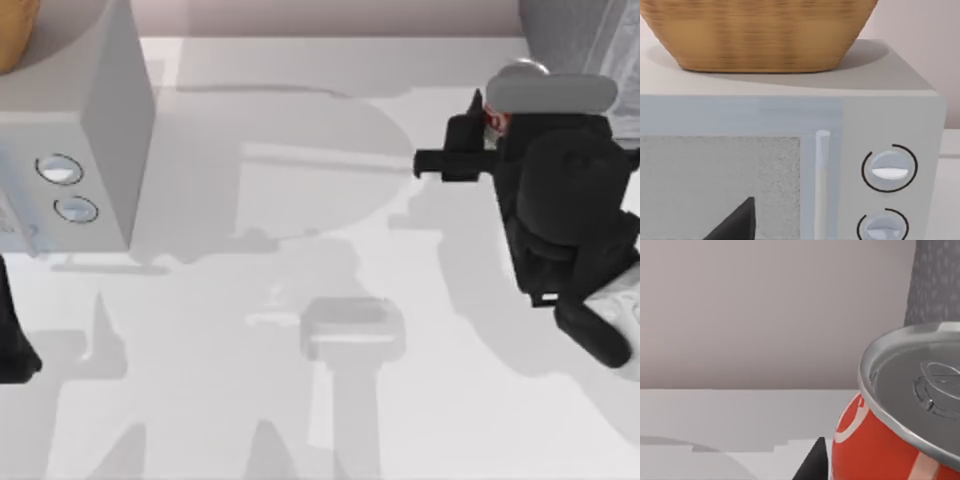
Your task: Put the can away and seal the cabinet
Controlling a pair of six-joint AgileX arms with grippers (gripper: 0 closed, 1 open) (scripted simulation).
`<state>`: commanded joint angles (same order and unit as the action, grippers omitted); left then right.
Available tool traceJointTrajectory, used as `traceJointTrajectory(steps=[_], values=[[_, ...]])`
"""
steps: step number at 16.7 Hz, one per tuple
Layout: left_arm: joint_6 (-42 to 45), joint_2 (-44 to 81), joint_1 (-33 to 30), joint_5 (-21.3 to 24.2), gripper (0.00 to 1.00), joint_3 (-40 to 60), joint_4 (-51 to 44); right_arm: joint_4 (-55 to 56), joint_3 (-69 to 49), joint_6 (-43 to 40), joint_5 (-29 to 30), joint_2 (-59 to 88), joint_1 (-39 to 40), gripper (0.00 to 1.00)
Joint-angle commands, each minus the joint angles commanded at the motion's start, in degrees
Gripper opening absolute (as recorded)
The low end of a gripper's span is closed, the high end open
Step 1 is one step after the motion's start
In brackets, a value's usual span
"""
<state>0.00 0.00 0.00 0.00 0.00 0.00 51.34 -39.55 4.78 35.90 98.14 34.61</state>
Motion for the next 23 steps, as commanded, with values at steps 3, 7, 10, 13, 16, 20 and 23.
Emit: traceJointTrajectory(steps=[3,7,10,13,16,20,23], values=[[0.0,0.0,0.0,0.0,1.00,0.0,0.0,-0.5,0.0,0.1,0.0,-0.5,0.0,0.00],[0.0,0.0,0.0,0.0,1.00,0.0,0.0,-0.7,0.3,0.2,-0.2,-1.0,-0.3,0.00],[0.0,0.0,0.0,0.0,1.00,0.0,0.0,-3.4,2.1,0.3,-2.0,-6.4,-2.2,0.00],[0.0,0.0,0.0,0.0,1.00,0.0,0.0,-8.7,5.8,-0.1,-5.4,-16.6,-5.8,0.00],[0.0,0.0,0.0,0.0,1.00,0.0,0.0,-15.7,10.8,-0.8,-10.0,-29.9,-10.7,0.00],[0.0,0.0,0.0,0.0,1.00,0.0,0.0,-26.1,18.9,-1.8,-17.3,-50.1,-18.1,0.00],[0.0,0.0,0.0,0.0,1.00,0.0,0.0,-34.1,25.3,-2.7,-23.1,-65.7,-23.6,0.00]])
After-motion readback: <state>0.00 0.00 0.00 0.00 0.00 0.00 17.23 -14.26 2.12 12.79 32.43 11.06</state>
